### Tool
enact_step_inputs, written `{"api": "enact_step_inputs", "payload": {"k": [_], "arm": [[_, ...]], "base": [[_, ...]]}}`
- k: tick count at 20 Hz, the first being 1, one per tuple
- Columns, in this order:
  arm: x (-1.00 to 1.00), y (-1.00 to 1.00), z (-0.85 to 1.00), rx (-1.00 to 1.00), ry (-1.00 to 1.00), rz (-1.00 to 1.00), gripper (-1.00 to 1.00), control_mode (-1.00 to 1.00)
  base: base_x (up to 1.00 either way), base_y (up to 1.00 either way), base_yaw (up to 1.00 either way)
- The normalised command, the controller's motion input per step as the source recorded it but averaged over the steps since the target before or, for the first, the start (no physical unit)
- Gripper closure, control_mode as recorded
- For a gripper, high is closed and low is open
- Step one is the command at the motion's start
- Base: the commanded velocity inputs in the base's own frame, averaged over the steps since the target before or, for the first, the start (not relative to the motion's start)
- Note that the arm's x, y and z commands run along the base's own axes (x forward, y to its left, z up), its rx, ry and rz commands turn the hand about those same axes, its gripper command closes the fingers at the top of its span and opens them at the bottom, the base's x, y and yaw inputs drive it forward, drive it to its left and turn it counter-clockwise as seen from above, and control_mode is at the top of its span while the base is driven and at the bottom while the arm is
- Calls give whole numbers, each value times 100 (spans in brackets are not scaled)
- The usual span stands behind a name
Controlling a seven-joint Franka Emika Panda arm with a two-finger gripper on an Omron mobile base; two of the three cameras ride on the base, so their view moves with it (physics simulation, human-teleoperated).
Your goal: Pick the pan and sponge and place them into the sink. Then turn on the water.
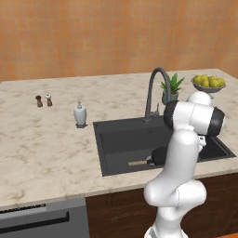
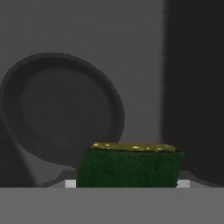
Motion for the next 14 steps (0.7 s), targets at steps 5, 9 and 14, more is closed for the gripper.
{"api": "enact_step_inputs", "payload": {"k": [5,9,14], "arm": [[24,0,-16,14,-16,5,100,-100],[40,0,-49,10,-4,0,100,-100],[44,0,-69,8,0,0,100,-100]], "base": [[0,0,0],[0,0,0],[0,0,0]]}}
